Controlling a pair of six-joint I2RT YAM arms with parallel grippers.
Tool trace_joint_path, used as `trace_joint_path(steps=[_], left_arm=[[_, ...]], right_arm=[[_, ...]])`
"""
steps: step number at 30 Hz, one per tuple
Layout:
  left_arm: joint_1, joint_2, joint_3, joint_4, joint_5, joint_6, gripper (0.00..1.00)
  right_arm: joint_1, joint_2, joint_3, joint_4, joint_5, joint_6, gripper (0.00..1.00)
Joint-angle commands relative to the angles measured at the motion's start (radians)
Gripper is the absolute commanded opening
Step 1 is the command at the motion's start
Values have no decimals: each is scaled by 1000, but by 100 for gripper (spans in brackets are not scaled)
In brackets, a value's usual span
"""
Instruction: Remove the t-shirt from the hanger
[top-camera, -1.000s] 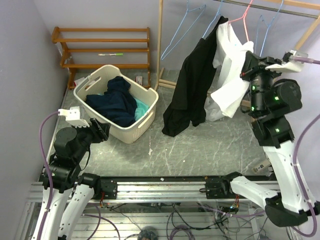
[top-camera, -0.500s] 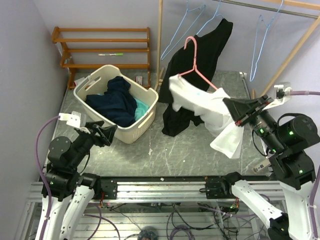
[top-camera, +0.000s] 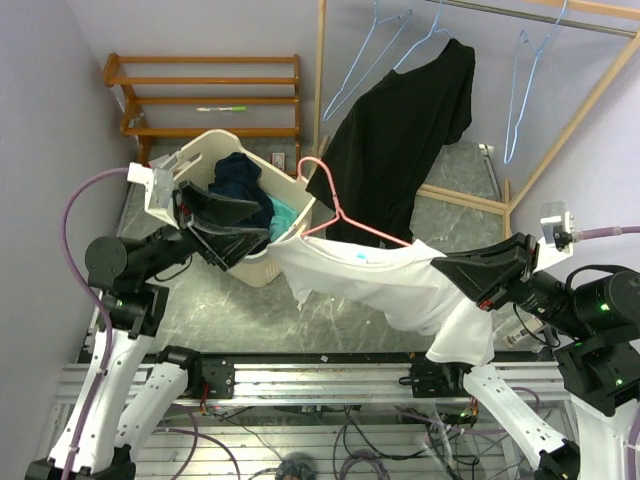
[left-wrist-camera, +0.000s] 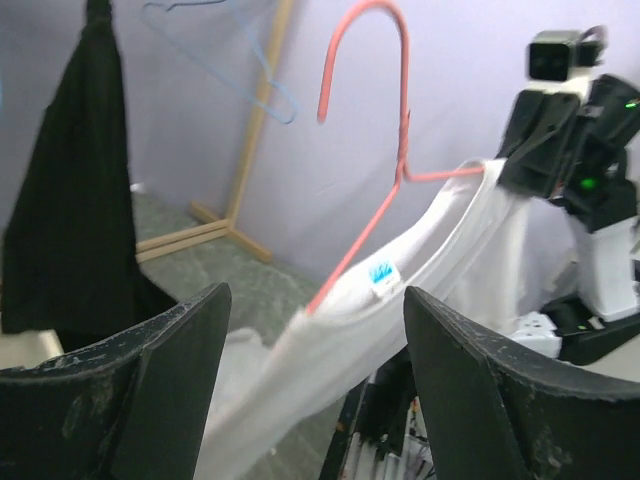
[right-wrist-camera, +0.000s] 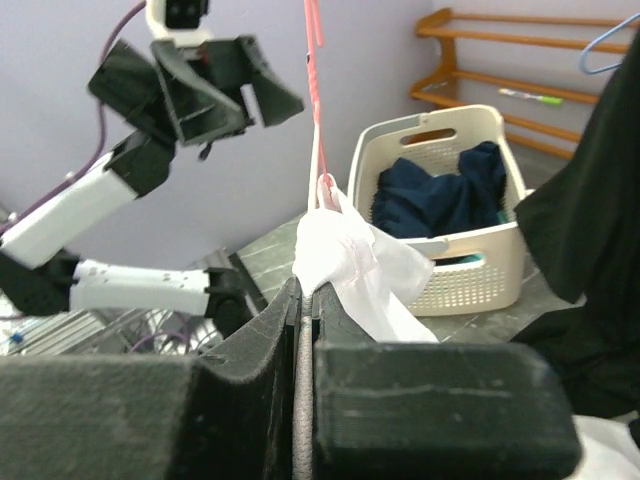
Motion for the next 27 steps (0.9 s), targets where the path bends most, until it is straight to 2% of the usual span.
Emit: trace_joint_path(steps=[1, 7, 10, 14, 16, 20, 27], left_arm=[[-6, 71, 77, 300, 158, -166, 81], [-41, 184, 104, 473, 219, -274, 78], [-106, 216, 126, 371, 221, -181, 76], [-230, 241, 187, 56, 157, 74, 75], [-275, 252, 206, -39, 120, 161, 73], [-299, 273, 216, -73, 97, 204, 69], [-329, 316, 208, -16, 85, 187, 63]], right_arm=[[0, -6, -12, 79, -122, 30, 0], [1, 8, -40, 142, -150, 57, 0], [1, 26, -47, 179, -163, 76, 0], [1, 49, -47, 213, -166, 87, 0], [1, 62, -47, 223, -166, 87, 0], [1, 71, -58, 249, -175, 97, 0], [1, 75, -94, 300, -201, 128, 0]])
